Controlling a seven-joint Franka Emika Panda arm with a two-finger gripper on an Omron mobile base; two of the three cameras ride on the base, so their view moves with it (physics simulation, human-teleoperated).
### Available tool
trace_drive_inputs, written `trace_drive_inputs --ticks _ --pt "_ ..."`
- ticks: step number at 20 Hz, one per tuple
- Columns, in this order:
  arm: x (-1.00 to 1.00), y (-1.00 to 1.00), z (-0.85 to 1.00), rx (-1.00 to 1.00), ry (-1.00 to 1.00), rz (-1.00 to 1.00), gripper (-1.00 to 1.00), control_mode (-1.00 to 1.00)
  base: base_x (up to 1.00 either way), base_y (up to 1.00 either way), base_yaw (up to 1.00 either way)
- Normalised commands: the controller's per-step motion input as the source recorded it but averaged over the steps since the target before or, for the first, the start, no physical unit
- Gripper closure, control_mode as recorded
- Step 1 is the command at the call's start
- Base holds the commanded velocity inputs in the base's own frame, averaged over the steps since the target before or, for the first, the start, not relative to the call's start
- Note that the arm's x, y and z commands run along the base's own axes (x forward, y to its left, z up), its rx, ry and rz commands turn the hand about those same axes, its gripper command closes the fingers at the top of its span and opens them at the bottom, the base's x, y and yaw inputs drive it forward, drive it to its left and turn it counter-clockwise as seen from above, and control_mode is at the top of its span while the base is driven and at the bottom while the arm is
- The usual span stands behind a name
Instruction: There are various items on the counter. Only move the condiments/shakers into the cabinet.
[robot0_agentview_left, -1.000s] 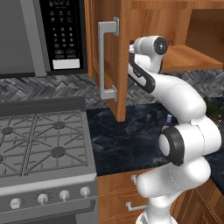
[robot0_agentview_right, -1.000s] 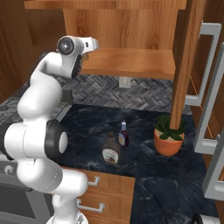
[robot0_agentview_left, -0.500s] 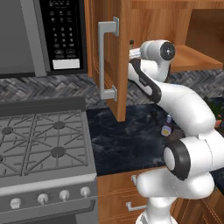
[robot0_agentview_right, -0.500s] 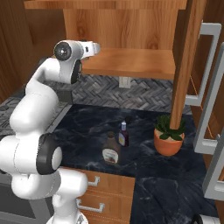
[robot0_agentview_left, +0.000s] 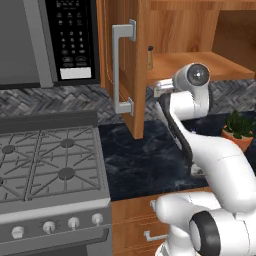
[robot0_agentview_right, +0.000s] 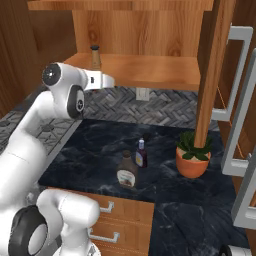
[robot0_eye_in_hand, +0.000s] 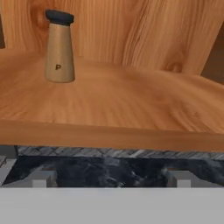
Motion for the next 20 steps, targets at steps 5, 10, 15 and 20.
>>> trace_drive_inputs --ticks 5,10,15,20 --pt "-1.00 -0.51 -0.61 0.00 0.38 -0.19 -1.00 -1.00 0.00 0.00 0.00" --pt "-0.99 -0.64 -0.56 0.00 0.45 -0.16 -1.00 -1.00 0.00 0.00 0.00" --pt "-0.68 -0.85 -0.48 0.05 0.52 -0.11 -1.00 -1.00 0.00 0.00 0.00" --pt "0.02 -0.58 -0.15 0.02 0.31 -0.02 -1.00 -1.00 0.00 0.00 0.00"
